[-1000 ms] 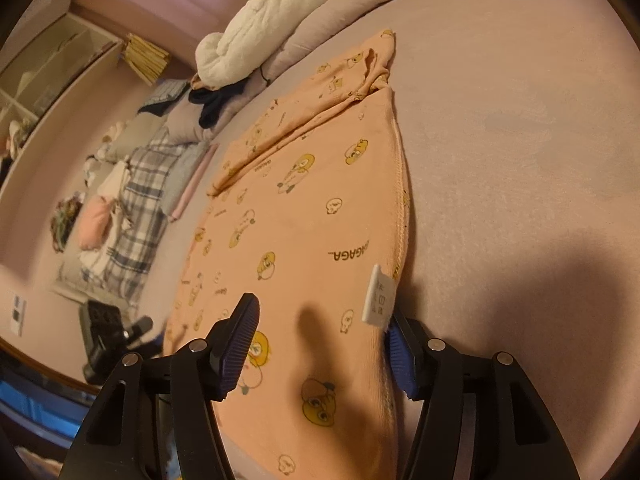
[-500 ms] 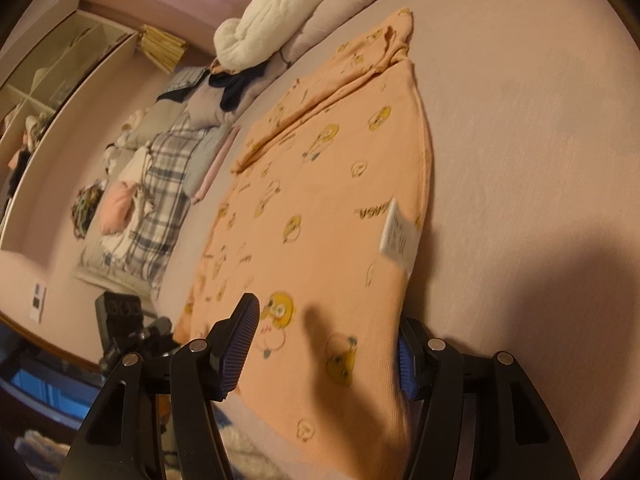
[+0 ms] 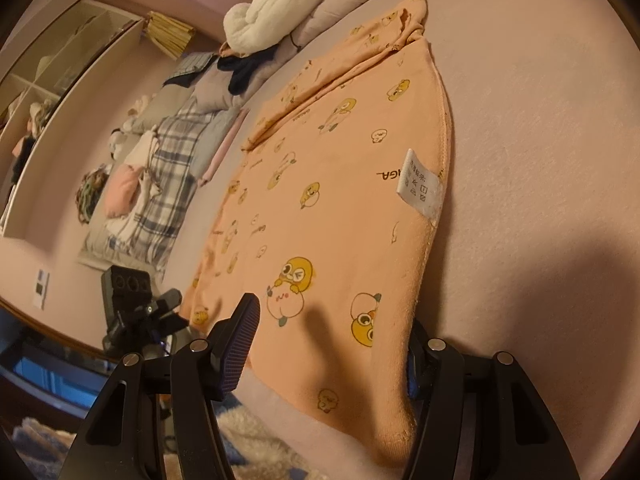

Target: Fold small clothes

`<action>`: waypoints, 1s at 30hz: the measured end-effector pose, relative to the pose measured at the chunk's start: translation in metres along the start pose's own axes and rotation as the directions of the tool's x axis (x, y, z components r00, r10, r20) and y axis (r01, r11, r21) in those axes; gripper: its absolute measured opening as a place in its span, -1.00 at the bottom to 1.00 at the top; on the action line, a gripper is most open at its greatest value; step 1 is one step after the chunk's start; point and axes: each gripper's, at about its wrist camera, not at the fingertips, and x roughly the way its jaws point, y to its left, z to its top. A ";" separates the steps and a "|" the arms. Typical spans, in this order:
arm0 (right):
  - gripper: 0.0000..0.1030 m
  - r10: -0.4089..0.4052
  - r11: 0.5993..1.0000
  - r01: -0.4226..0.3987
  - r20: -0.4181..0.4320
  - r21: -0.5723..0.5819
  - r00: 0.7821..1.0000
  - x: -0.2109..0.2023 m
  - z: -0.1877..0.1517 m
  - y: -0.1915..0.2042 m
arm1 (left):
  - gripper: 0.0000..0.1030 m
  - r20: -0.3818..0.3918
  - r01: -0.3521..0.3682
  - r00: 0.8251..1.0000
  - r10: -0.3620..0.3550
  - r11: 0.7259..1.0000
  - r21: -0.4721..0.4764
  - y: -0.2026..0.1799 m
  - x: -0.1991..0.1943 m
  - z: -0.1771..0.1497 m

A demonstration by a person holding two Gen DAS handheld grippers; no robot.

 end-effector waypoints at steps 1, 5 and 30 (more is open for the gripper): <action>0.17 0.001 1.000 -0.001 -0.001 0.000 1.000 -0.001 0.000 -0.001 | 0.64 0.003 -0.006 1.000 0.006 1.000 -0.005 0.000 0.001 0.001; 0.17 -0.005 1.000 0.005 0.006 -0.010 1.000 0.001 -0.001 0.003 | 0.44 0.008 -0.026 1.000 0.026 0.999 -0.019 0.002 0.001 0.002; -0.79 0.019 1.000 -0.019 0.021 0.003 1.000 0.002 -0.015 0.006 | -0.79 0.095 0.132 0.989 -0.113 0.967 -0.218 0.035 -0.017 0.005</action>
